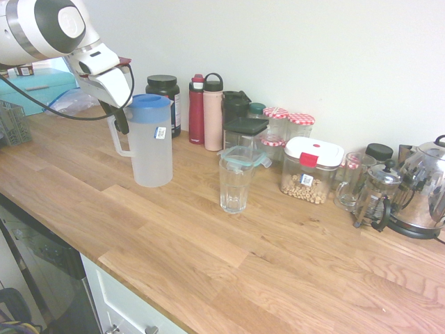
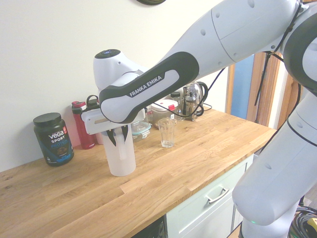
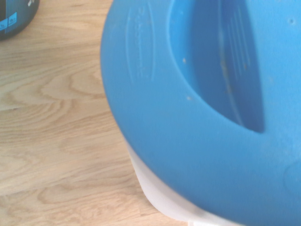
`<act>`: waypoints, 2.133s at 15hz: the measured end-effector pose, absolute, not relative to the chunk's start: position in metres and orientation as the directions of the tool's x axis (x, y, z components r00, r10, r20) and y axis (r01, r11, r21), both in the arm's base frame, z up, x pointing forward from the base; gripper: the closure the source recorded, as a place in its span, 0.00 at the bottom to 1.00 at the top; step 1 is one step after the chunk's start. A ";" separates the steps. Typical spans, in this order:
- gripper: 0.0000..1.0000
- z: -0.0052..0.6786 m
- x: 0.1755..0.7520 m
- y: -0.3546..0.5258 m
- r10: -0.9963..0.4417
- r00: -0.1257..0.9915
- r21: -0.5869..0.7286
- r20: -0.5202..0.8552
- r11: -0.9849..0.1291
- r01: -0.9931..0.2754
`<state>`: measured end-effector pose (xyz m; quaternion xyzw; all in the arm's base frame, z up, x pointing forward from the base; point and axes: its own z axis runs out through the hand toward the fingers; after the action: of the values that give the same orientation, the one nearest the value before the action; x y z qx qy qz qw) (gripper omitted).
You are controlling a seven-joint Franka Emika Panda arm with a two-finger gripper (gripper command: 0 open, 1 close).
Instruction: Pour me some water
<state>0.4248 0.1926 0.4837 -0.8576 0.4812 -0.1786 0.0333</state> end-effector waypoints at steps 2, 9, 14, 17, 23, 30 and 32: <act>1.00 0.484 0.426 0.190 -0.836 0.472 -0.224 0.279 -0.534 -0.815; 1.00 0.492 0.422 0.177 -0.808 0.524 -0.209 0.270 -0.580 -0.787; 1.00 0.546 0.361 0.153 -0.685 0.660 -0.169 0.308 -0.722 -0.671; 1.00 0.571 0.323 0.123 -0.543 0.790 -0.100 0.285 -0.837 -0.539; 1.00 0.576 0.285 0.010 -0.226 0.948 -0.077 0.225 -0.974 -0.214; 1.00 0.560 0.243 -0.127 -0.048 0.977 -0.027 0.208 -0.999 -0.044; 1.00 0.556 0.235 -0.162 -0.046 0.977 -0.004 0.209 -0.999 -0.046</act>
<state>0.2350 -0.1623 0.5565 -0.9942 0.0233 -0.1051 -0.0003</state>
